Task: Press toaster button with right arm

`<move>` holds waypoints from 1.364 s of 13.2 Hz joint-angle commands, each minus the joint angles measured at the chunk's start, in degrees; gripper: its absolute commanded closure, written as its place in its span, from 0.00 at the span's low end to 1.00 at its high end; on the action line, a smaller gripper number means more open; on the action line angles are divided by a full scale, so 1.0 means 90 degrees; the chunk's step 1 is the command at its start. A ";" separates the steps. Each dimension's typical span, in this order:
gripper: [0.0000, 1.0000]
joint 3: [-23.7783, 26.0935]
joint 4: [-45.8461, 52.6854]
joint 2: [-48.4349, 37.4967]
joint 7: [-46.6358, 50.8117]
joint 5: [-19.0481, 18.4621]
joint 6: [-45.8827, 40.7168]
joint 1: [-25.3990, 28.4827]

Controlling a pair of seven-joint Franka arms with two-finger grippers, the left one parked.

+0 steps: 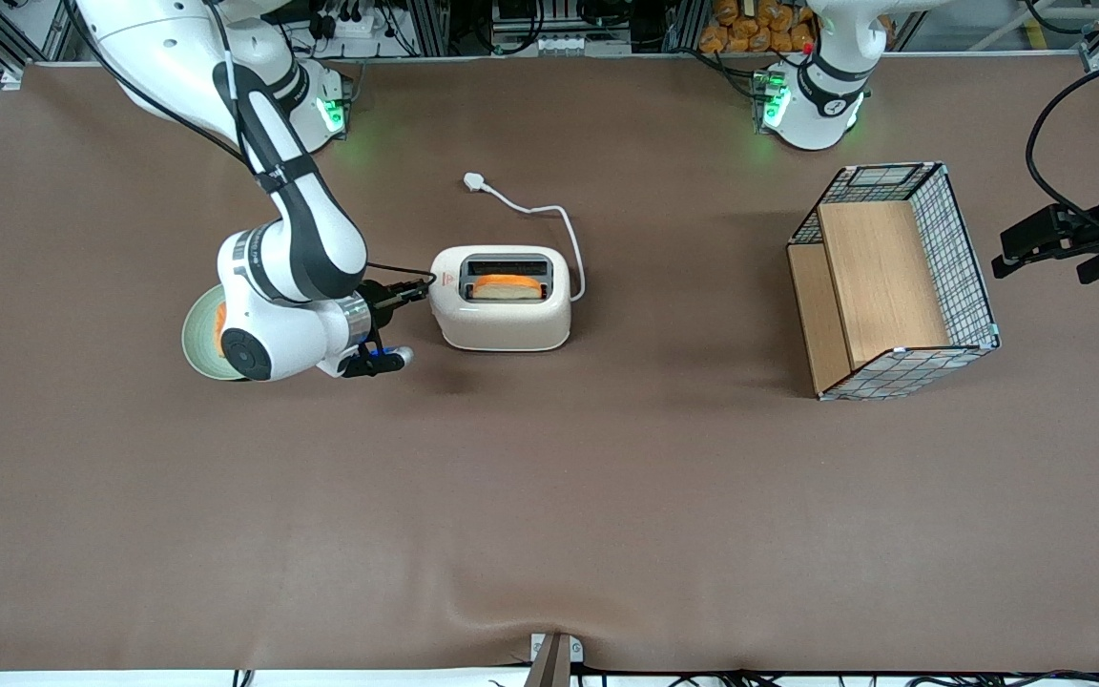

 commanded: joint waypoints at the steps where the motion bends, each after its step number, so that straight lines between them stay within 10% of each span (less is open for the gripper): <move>1: 1.00 -0.0037 -0.0175 0.0072 -0.0072 0.0047 0.0227 0.0004; 18: 1.00 -0.0027 -0.0126 0.0580 -0.0257 0.0368 0.0549 -0.0142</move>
